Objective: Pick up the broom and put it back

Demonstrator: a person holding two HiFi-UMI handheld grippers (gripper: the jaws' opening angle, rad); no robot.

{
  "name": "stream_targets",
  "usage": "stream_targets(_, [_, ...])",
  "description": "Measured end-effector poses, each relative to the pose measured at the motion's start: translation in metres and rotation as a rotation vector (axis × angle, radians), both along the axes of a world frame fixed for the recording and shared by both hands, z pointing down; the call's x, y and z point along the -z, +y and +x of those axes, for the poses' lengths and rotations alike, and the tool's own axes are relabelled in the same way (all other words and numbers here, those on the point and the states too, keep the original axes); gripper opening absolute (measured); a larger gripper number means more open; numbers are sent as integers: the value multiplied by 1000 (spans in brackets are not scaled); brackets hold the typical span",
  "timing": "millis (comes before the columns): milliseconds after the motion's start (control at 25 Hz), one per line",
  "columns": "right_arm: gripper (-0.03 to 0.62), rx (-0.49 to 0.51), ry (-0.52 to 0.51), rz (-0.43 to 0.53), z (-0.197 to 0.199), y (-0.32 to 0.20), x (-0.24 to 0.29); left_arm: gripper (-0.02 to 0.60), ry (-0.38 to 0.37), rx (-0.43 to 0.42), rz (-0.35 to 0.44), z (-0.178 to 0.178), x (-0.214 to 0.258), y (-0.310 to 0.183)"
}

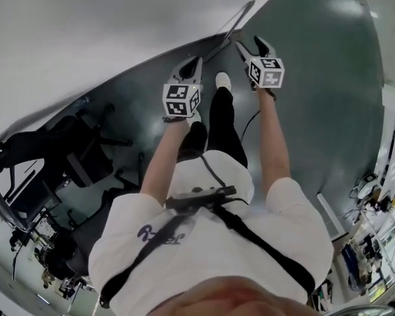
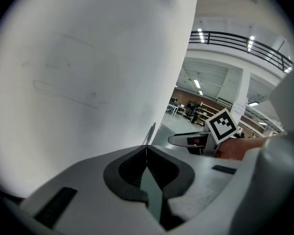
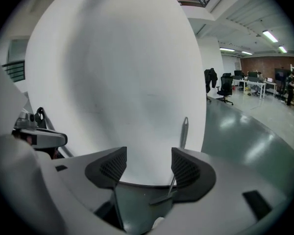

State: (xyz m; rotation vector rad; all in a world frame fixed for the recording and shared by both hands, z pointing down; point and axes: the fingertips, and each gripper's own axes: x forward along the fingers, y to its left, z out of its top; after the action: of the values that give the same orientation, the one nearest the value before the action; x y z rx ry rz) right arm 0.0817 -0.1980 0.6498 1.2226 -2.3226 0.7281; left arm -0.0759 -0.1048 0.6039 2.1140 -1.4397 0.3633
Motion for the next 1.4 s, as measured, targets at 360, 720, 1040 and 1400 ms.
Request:
stream_targets(360, [209,91,-66,117,-81,85,115,12,27,10,77,-44,78,56])
stream_targets(720, [87,237,-169,249,-170,135,214,12,-33,118,270,-100,177,63])
stream_targets(1040, [20,298,-232,406,-195,107,301,13,-18,207,424,-108,247,46])
stream_targets(1400, [6,278,-233,457,-190,80,327,12,-30,229,484,-102,279,21])
